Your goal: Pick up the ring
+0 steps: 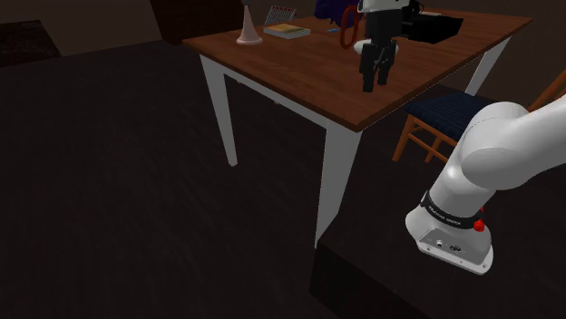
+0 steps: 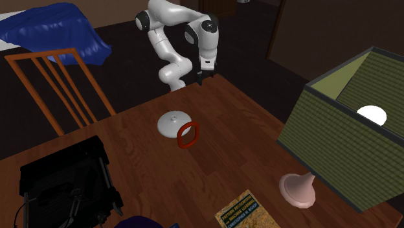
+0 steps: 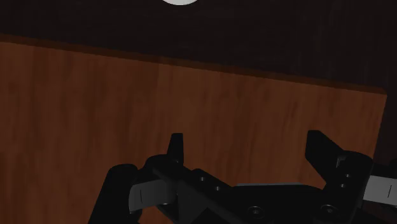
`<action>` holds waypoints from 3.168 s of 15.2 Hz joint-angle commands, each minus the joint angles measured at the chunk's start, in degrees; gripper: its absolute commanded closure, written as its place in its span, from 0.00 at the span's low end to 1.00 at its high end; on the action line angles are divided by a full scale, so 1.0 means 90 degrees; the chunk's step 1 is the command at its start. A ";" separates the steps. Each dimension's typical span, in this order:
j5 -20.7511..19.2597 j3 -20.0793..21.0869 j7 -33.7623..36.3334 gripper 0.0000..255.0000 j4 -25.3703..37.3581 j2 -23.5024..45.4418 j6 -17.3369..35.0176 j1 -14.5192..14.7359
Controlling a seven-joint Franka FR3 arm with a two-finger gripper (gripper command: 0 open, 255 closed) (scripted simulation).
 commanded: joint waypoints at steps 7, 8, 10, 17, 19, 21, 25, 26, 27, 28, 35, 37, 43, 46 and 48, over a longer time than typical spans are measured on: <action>-0.0132 0.0073 0.0890 0.00 0.0903 0.1164 0.0664 -0.0427; -0.0163 0.0079 0.1040 0.00 0.1067 0.1346 0.0748 -0.0498; -0.0233 0.0082 0.1342 0.00 0.1406 0.1700 0.0896 -0.0635; -0.0534 0.0026 0.2399 0.00 0.2688 0.2847 0.1206 -0.1085; -0.0629 -0.0009 0.2696 0.00 0.3081 0.3151 0.1240 -0.1204; -0.0727 -0.0054 0.2990 0.00 0.3485 0.3446 0.1252 -0.1314; -0.0919 -0.0168 0.3558 0.00 0.4329 0.4016 0.1213 -0.1526; -0.0966 -0.0201 0.3696 0.00 0.4548 0.4155 0.1190 -0.1576; -0.1011 -0.0235 0.3832 0.00 0.4770 0.4293 0.1163 -0.1627; -0.1055 -0.0273 0.3965 0.00 0.4995 0.4431 0.1131 -0.1675; -0.1314 -0.0596 0.4833 0.00 0.6693 0.5390 0.0769 -0.2005; -0.1323 -0.0599 0.4856 0.00 0.6573 0.5362 0.0864 -0.2005; -0.1364 -0.0594 0.4945 0.00 0.5754 0.5168 0.1486 -0.1996; -0.1362 -0.0595 0.4943 1.00 0.5763 0.5174 0.1483 -0.1997; -0.1363 -0.0594 0.4945 1.00 0.5762 0.5170 0.1480 -0.1996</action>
